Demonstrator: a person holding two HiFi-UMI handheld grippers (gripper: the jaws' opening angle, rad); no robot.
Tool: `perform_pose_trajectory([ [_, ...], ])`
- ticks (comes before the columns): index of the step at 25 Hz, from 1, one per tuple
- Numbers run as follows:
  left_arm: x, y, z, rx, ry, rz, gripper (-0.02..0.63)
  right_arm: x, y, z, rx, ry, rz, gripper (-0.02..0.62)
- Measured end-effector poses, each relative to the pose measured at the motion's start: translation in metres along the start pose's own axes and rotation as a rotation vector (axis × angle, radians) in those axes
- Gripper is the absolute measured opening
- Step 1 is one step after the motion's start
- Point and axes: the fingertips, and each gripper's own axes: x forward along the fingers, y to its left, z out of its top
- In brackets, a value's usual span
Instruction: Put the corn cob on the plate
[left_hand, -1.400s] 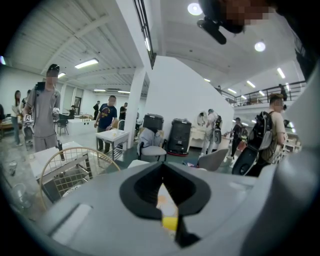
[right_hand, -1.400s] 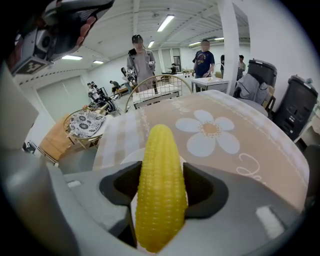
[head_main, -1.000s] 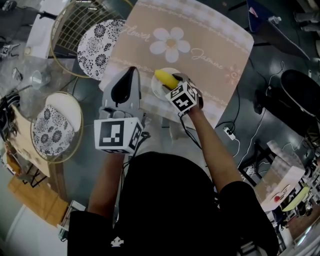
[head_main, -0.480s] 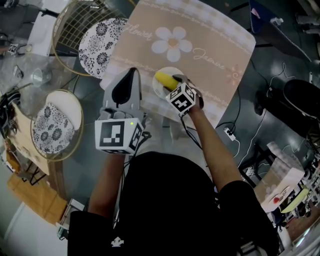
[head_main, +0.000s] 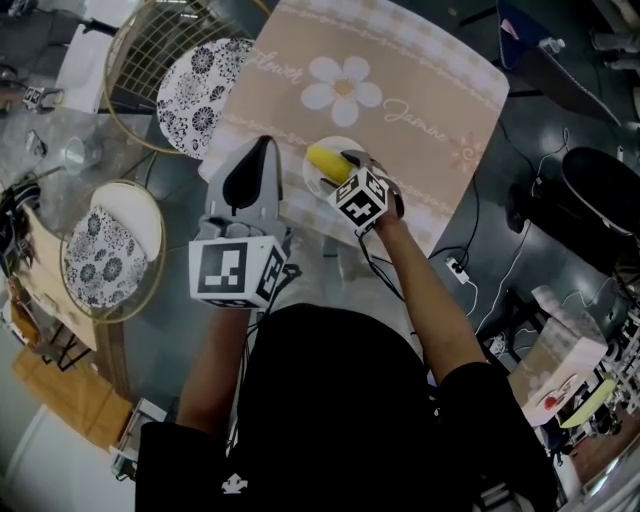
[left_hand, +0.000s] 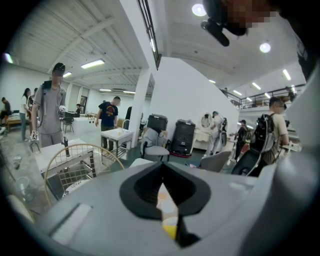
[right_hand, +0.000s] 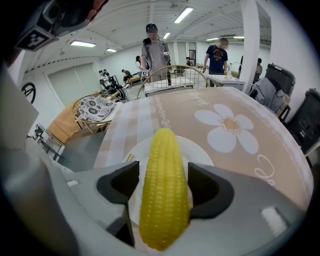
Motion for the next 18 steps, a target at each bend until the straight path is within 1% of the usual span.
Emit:
perform_pose_trajectory([
  [3, -0.002, 0.000, 0.001, -0.002, -0.009, 0.008, 0.008, -0.007, -0.002, 0.002, 0.004, -0.020, -0.010, 0.301],
  [8, -0.002, -0.003, 0.002, -0.005, -0.008, 0.009, 0.008, -0.032, -0.009, 0.007, 0.039, -0.085, -0.035, 0.298],
  [10, -0.003, -0.007, 0.004, -0.005, -0.014, 0.012, 0.008, -0.046, -0.013, 0.011, 0.044, -0.117, -0.052, 0.271],
  [14, -0.008, -0.015, 0.009, 0.001, -0.029, 0.015, 0.007, -0.077, -0.018, 0.021, 0.061, -0.194, -0.079, 0.184],
  [18, -0.015, -0.023, 0.010, 0.003, -0.036, 0.026, 0.008, -0.108, -0.021, 0.034, 0.046, -0.262, -0.110, 0.134],
])
